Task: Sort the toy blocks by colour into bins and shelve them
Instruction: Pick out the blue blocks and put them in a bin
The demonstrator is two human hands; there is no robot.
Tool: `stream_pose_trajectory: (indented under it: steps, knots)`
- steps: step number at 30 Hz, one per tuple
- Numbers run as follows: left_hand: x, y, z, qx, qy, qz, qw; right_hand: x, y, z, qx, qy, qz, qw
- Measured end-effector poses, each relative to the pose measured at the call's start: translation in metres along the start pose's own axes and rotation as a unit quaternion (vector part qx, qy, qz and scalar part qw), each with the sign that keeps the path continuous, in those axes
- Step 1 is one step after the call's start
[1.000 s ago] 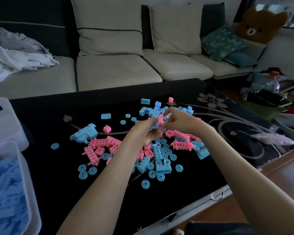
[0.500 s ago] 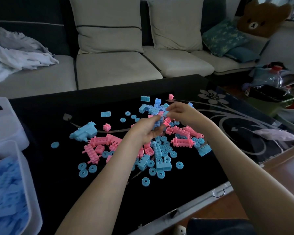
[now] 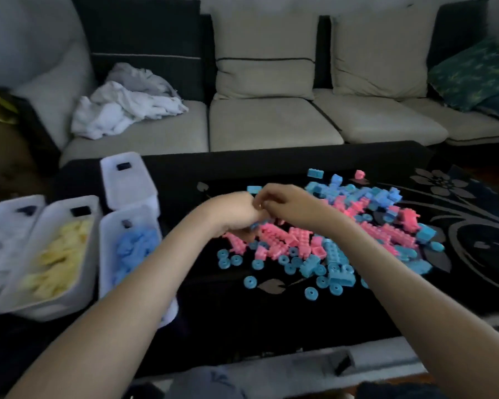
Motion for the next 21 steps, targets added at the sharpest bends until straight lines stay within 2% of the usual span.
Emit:
stream_pose_trajectory:
  steps: [2,5,7,9,10,13,16,18,21]
  knots:
    - [-0.038,-0.023,0.031,-0.015,0.016,-0.053,0.998,0.025,-0.047,-0.005,-0.056,-0.021,0.003,0.998]
    - [-0.097,-0.06,0.073,-0.052,0.08,-0.134,0.986,0.057,-0.102,-0.011,-0.127,-0.051,0.021,0.99]
    - [-0.125,-0.079,0.091,-0.07,0.119,-0.144,0.98,0.075,-0.134,-0.014,-0.166,-0.063,0.042,0.983]
    - [-0.134,-0.094,0.098,-0.096,0.132,-0.153,0.975,0.091,-0.154,-0.016,-0.194,-0.084,0.067,0.975]
    - [-0.135,-0.1,0.098,-0.11,0.135,-0.191,0.966,0.098,-0.158,-0.016,-0.197,-0.095,0.078,0.973]
    - [-0.133,-0.095,0.093,-0.12,0.161,-0.355,0.913,0.103,-0.153,-0.017,-0.191,-0.098,0.102,0.971]
    - [-0.124,-0.065,0.084,-0.093,0.192,-0.434,0.875,0.086,-0.118,-0.015,-0.154,-0.076,0.112,0.979]
    - [-0.113,-0.045,0.072,-0.052,0.203,-0.425,0.881,0.07,-0.085,-0.015,-0.115,-0.063,0.114,0.985]
    - [-0.073,-0.017,0.034,0.02,0.153,-0.405,0.901,0.041,-0.019,-0.014,-0.039,-0.035,0.129,0.99]
Point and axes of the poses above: each hand's wrist, its own z-axis away from the middle knuckle, its own x-axis out of the palm, y = z × x, the point moved 10 cm from there along -z, towards the middle knuckle, and after that the axes turned 12 degrees about z, right-handed, at the moved point
